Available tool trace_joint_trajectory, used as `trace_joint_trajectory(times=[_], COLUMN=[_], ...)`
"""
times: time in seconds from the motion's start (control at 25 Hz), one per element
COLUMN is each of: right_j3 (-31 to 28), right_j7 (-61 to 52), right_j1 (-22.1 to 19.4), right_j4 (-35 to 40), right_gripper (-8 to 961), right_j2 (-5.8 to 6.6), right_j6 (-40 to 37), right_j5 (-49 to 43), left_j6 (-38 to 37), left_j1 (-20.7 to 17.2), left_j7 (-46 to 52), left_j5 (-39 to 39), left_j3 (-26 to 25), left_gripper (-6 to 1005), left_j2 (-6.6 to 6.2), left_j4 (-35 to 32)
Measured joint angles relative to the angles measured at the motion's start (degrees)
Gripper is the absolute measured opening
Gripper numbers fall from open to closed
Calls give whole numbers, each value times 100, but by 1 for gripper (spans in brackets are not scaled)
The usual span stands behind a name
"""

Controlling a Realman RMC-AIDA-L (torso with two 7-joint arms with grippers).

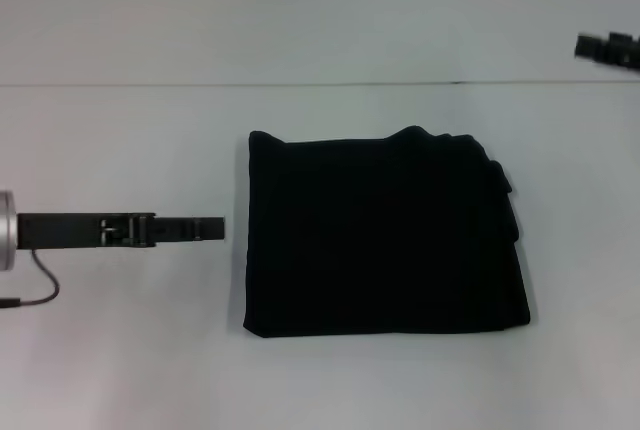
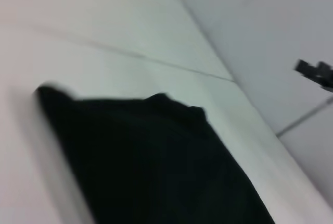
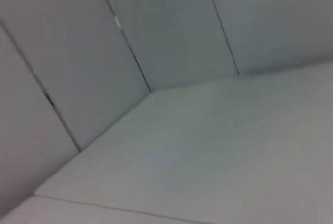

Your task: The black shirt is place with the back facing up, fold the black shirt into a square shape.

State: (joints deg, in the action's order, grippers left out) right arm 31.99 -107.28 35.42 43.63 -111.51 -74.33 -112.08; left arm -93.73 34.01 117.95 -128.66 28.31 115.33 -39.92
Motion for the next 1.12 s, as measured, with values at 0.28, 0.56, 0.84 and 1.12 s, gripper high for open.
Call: trace_joint_trajectory(times=[0.28,0.56,0.84,1.12], right_j3=[-87,-20,185,256], right_j7=[2477,2817,2602,3378], right_j1=[-1246,-1351,-1050,-875], right_j4=[382,-425,-530,-557], right_gripper=[726,717,727,925], right_j2=[-804,-785,-714,-790], right_j6=[-376,-836,-789,-832], right_j5=[355,274,-12,-100], left_j6=[72,480,652,860], left_j1=[304,679,799,819], left_j7=[-1949,-1987,-1881,-1910], left_j5=[19,5,16,22], left_j3=[387,994,1068,1060], left_gripper=[640,848,947,949], left_j2=[155,281,493,561], left_j4=[13,80,-77,139])
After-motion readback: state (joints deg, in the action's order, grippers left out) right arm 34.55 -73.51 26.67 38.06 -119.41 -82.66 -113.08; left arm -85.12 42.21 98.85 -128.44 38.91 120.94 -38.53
